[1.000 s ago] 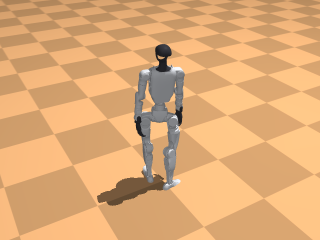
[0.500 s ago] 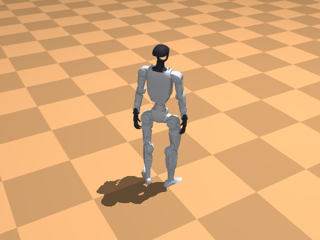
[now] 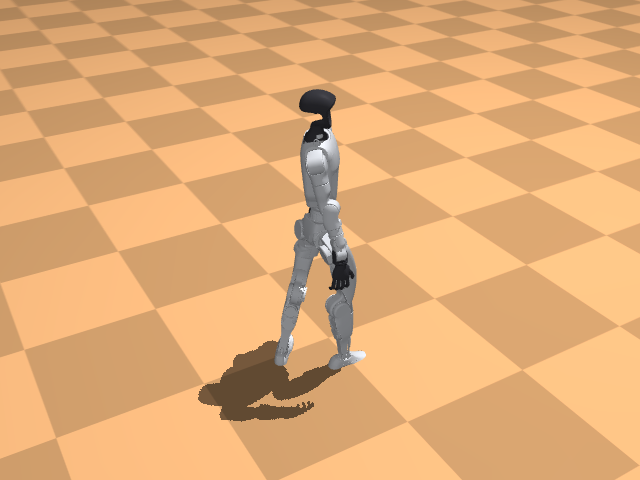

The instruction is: In place motions

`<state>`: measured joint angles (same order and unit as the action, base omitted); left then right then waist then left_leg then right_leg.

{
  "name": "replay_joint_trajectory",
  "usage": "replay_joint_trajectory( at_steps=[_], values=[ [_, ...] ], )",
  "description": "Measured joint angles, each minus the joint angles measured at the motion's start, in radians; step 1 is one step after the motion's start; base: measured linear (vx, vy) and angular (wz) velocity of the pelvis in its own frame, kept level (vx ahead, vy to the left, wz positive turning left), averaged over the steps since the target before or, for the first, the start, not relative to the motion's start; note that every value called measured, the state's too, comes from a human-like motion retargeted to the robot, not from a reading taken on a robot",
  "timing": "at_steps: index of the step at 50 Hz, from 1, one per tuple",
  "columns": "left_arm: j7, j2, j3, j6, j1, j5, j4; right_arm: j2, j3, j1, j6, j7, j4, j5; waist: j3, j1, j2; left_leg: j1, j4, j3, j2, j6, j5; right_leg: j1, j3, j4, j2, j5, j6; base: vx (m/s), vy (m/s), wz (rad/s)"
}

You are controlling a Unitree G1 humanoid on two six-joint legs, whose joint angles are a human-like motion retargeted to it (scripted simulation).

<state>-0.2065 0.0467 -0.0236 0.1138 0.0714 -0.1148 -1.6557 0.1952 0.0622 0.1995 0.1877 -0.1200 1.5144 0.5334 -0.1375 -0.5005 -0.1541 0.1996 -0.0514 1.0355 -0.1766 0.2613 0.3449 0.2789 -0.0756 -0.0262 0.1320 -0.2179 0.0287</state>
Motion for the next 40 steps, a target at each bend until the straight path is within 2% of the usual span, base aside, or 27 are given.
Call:
replay_joint_trajectory(
  at_steps=[7, 18, 24, 31, 37, 40],
  values=[
    [0.018, 0.001, -0.010, -0.006, -0.055, -0.020, 0.039, 0.022, 0.054, -0.028, 0.011, 0.043, 0.021, -0.022, 0.008, -0.132, -0.056, -0.033, 0.000, 0.074, 0.021, 0.000, -0.017, 0.066, -0.076, 0.020, 0.019, -0.058, 0.044, -0.13, 0.16, -0.91],
    [0.006, -0.013, 0.024, -0.004, -0.061, -0.008, 0.023, -0.012, 0.148, -0.125, 0.042, 0.065, 0.117, -0.097, 0.002, -0.201, -0.050, -0.043, -0.009, 0.134, 0.045, 0.000, -0.019, 0.102, -0.100, 0.017, 0.026, -0.079, 0.095, -0.07, 0.05, -0.52],
    [-0.002, -0.028, 0.016, -0.002, -0.060, -0.037, 0.017, -0.032, 0.164, -0.162, 0.043, 0.058, 0.133, -0.131, 0.007, -0.202, -0.038, -0.034, -0.012, 0.127, 0.045, 0.000, -0.008, 0.088, -0.106, 0.011, 0.034, -0.073, 0.080, 0.00, 0.00, 0.00],
    [-0.002, -0.037, -0.002, -0.005, -0.063, -0.052, 0.030, -0.033, 0.152, -0.173, 0.041, 0.051, 0.124, -0.127, 0.014, -0.149, -0.020, -0.016, -0.010, 0.091, 0.038, -0.003, 0.006, 0.046, -0.091, 0.010, 0.037, -0.056, 0.031, 0.03, -0.02, 0.38],
    [0.008, -0.035, -0.012, -0.006, -0.095, -0.039, 0.059, -0.014, 0.151, -0.155, 0.035, 0.040, 0.100, -0.131, 0.031, -0.071, -0.005, -0.043, -0.009, -0.002, 0.039, -0.032, 0.022, 0.017, -0.040, 0.004, 0.002, -0.019, -0.019, 0.05, -0.06, 1.18],
    [0.011, -0.034, -0.018, -0.006, -0.108, -0.022, 0.077, 0.001, 0.159, -0.144, 0.037, 0.032, 0.086, -0.133, 0.038, -0.017, 0.006, -0.063, -0.013, -0.064, 0.041, -0.051, 0.027, -0.003, 0.044, -0.003, -0.038, 0.007, -0.032, 0.10, -0.05, 1.51]
  ],
)
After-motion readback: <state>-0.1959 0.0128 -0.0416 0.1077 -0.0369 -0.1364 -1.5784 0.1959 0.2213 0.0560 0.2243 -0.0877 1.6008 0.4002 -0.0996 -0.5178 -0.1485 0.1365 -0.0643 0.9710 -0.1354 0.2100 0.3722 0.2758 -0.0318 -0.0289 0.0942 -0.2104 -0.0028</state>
